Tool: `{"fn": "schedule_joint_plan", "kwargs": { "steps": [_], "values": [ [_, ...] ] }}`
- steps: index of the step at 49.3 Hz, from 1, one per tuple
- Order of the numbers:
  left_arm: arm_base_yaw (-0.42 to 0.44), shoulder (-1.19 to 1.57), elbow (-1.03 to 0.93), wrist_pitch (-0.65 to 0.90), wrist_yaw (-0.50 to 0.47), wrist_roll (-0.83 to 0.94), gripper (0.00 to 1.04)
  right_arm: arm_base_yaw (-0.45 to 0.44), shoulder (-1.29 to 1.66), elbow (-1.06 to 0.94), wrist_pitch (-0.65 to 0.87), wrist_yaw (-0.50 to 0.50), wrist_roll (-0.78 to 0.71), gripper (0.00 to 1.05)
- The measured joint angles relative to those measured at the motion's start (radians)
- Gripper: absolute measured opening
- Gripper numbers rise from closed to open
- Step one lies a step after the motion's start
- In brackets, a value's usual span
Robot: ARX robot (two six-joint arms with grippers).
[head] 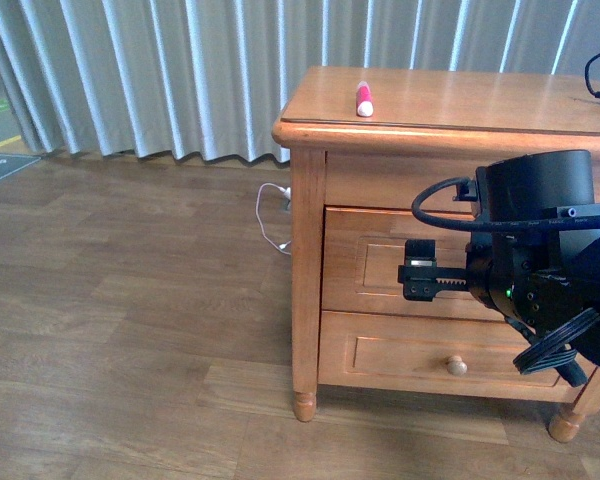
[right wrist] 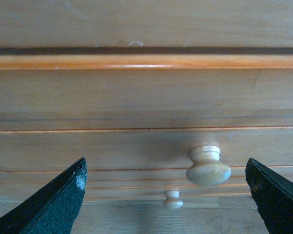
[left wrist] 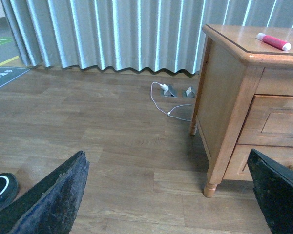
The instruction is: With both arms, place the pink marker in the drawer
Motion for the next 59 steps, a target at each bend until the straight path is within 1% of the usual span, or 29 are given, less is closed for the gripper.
{"fn": "schedule_joint_plan", "kwargs": {
  "steps": [12,52,57,59],
  "values": [
    [0.000,0.000,0.000,0.000,0.000,0.000,0.98,-0.024,0.024,0.033,-0.013,-0.026,-0.019,0.96],
    [0.000,0.000,0.000,0.000,0.000,0.000,0.98,-0.032,0.035,0.045,-0.041,-0.018,-0.044,0.96],
    [0.000,0.000,0.000,0.000,0.000,0.000,0.98,-0.036,0.035,0.045,-0.045,-0.022,-0.048,0.89],
    [0.000,0.000,0.000,0.000,0.000,0.000,0.98,-0.038,0.035,0.045,-0.047,-0.022,-0.049,0.82]
  ]
}}
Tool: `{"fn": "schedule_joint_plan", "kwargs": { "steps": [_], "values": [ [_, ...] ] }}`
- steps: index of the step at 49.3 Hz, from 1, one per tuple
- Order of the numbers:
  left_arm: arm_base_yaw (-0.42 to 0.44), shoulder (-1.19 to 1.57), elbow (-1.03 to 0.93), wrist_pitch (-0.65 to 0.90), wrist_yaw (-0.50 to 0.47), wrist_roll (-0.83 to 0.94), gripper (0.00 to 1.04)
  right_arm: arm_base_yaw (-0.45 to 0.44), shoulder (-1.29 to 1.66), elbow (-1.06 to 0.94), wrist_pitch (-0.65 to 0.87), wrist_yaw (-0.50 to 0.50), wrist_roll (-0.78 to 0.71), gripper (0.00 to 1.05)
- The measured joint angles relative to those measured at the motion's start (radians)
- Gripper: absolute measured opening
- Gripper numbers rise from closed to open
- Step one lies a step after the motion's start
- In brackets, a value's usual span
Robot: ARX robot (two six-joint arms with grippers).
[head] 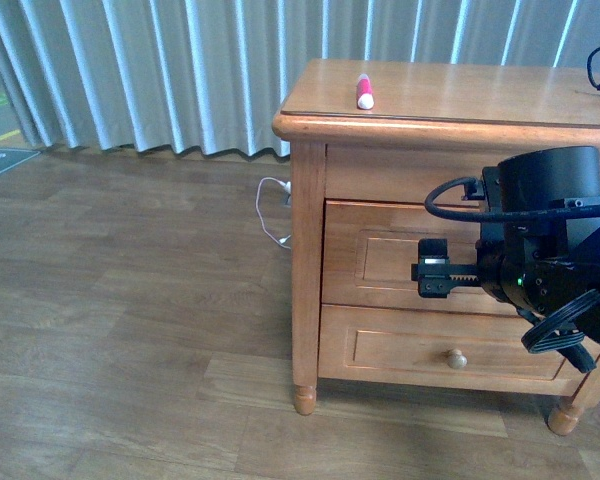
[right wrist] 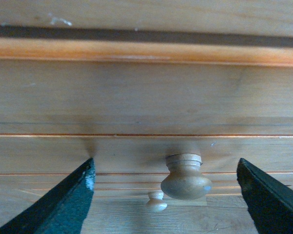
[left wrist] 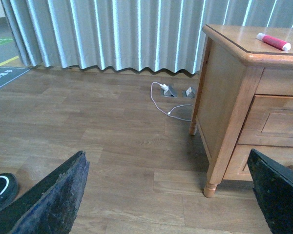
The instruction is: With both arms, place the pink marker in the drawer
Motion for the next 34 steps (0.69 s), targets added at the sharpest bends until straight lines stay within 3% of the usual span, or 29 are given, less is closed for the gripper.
{"fn": "schedule_joint_plan", "kwargs": {
  "steps": [10,16,34],
  "values": [
    [0.000,0.000,0.000,0.000,0.000,0.000,0.98,-0.011,0.002,0.003,-0.014,-0.001,-0.002,0.50],
    [0.000,0.000,0.000,0.000,0.000,0.000,0.98,-0.015,0.002,0.005,-0.021,-0.006,-0.006,0.25],
    [0.000,0.000,0.000,0.000,0.000,0.000,0.98,-0.015,-0.001,-0.014,-0.006,-0.017,0.009,0.23]
  ]
}}
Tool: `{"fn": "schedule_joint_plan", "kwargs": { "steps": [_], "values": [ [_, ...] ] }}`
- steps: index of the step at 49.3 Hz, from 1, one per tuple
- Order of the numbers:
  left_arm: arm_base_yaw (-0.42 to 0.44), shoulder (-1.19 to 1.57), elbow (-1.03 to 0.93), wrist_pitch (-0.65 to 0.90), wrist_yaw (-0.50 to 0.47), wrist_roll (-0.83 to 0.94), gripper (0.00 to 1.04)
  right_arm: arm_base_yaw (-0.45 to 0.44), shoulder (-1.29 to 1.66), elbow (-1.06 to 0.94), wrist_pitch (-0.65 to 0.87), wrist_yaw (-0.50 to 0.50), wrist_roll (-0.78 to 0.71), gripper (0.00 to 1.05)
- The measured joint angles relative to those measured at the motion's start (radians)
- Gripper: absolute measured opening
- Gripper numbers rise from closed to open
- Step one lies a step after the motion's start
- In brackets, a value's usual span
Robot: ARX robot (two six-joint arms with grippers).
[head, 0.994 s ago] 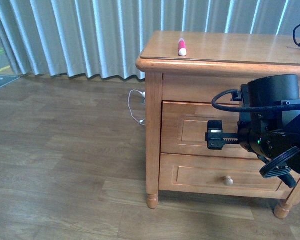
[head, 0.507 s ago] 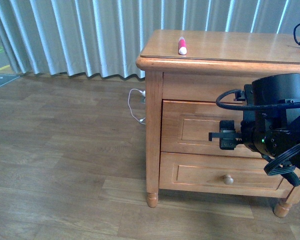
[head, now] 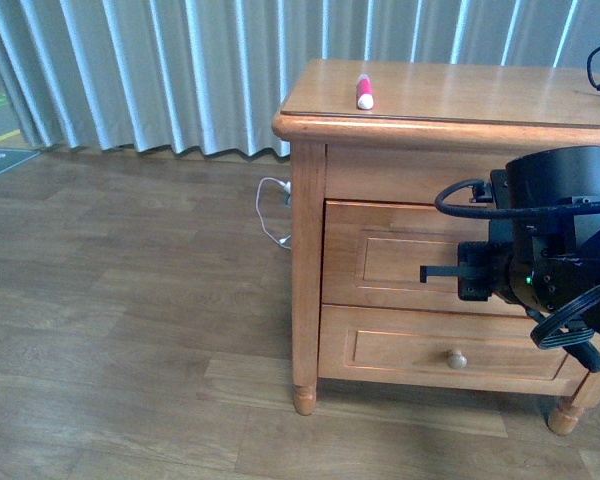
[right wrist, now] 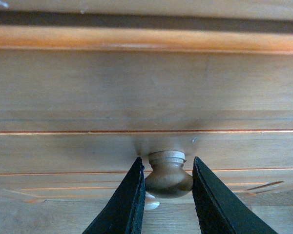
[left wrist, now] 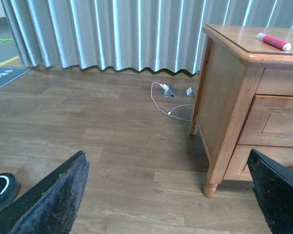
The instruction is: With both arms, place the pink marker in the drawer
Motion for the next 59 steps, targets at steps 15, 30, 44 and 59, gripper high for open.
{"fn": "schedule_joint_plan", "kwargs": {
  "steps": [15,30,44,59],
  "values": [
    [0.000,0.000,0.000,0.000,0.000,0.000,0.98,0.001,-0.090,-0.185,0.100,-0.025,0.025,0.23],
    [0.000,0.000,0.000,0.000,0.000,0.000,0.98,0.003,-0.293,-0.552,0.246,-0.096,0.052,0.23],
    [0.000,0.000,0.000,0.000,0.000,0.000,0.98,0.018,-0.625,-0.842,0.211,-0.103,0.076,0.75],
    [0.000,0.000,0.000,0.000,0.000,0.000,0.98,-0.104,-1.310,-0.844,-0.408,-0.217,0.081,0.96]
  ]
}}
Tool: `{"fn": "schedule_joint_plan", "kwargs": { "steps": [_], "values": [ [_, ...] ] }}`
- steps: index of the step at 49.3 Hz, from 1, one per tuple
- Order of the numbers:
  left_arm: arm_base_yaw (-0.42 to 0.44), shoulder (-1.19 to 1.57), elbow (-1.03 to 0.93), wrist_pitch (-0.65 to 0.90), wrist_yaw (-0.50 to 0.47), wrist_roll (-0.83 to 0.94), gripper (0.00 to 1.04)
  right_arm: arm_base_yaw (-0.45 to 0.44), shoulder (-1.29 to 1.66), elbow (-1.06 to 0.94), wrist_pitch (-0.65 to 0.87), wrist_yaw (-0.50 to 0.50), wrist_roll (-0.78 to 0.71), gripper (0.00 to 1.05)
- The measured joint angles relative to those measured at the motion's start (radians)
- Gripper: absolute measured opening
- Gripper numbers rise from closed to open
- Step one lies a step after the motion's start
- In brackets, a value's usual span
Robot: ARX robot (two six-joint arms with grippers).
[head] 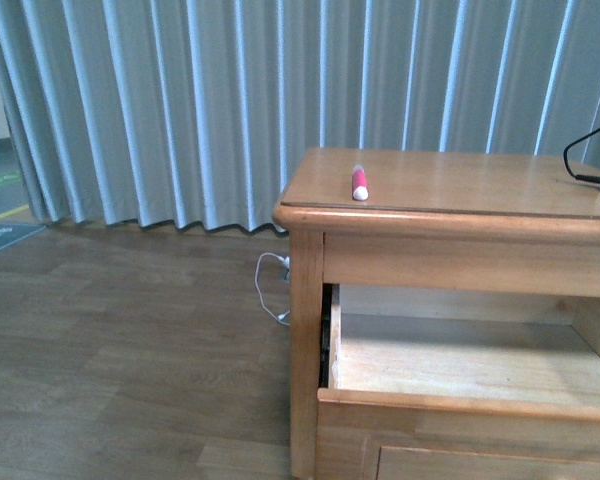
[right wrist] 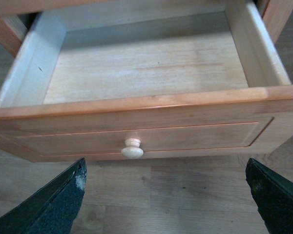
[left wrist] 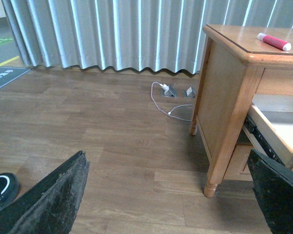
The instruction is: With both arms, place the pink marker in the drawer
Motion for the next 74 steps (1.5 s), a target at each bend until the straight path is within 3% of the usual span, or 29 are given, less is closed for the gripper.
{"fn": "schedule_joint_plan", "kwargs": {
  "steps": [12,27,31,34,41,59,74],
  "values": [
    [0.000,0.000,0.000,0.000,0.000,0.000,0.98,-0.148,-0.371,0.074,-0.380,-0.151,-0.038,0.96],
    [-0.001,0.000,0.000,0.000,-0.002,0.000,0.98,-0.156,-0.404,0.085,-0.414,-0.139,-0.039,0.96],
    [-0.097,0.026,0.001,0.025,-0.275,-0.038,0.98,-0.156,-0.404,0.085,-0.414,-0.139,-0.039,0.96],
    [-0.171,0.084,0.005,0.012,-0.411,-0.060,0.98,-0.156,-0.404,0.085,-0.415,-0.138,-0.039,0.96],
    [-0.350,0.303,0.094,0.107,-0.558,-0.075,0.98,-0.156,-0.404,0.085,-0.415,-0.139,-0.039,0.96],
    [-0.458,1.144,0.591,0.493,-0.416,0.074,0.98,-0.156,-0.404,0.085,-0.415,-0.138,-0.039,0.96],
    [-0.474,1.618,1.058,0.415,-0.376,0.137,0.98,-0.156,-0.404,0.085,-0.415,-0.139,-0.039,0.96]
  ]
}}
